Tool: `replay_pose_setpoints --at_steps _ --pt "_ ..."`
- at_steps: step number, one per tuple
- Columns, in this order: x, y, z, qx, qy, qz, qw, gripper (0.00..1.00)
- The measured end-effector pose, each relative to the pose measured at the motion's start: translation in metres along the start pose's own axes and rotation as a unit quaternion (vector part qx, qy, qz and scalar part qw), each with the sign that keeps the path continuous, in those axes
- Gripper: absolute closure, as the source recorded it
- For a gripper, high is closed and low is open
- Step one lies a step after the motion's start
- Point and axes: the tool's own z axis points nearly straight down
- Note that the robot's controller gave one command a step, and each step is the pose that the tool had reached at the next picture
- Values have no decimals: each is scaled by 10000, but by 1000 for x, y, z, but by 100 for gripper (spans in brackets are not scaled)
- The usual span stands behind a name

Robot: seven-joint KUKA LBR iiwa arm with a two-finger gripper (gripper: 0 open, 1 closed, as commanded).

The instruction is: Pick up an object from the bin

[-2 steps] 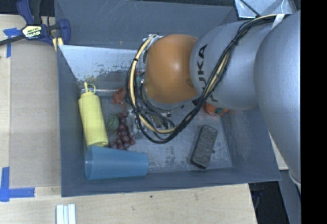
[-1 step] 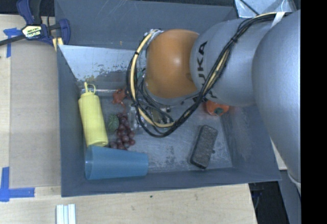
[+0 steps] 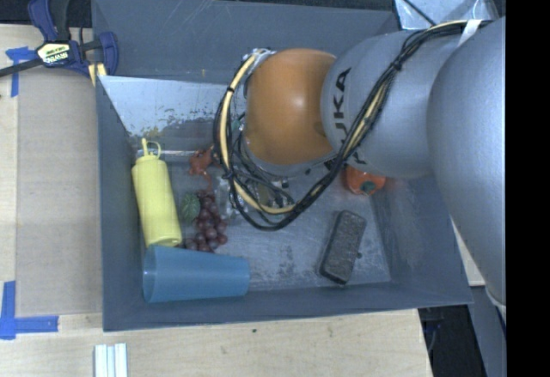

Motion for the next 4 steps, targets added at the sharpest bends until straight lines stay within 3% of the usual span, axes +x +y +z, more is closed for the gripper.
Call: replay_pose_setpoints --at_steps 1,2,3,4 --pt "-13 41 7 -11 -11 33 10000 100" --pt "-17 43 28 7 -7 -911 9958 100" --pt "-10 41 0 -12 -41 2 10000 0" --pt "-10 41 1 -10 -34 1 10000 0"
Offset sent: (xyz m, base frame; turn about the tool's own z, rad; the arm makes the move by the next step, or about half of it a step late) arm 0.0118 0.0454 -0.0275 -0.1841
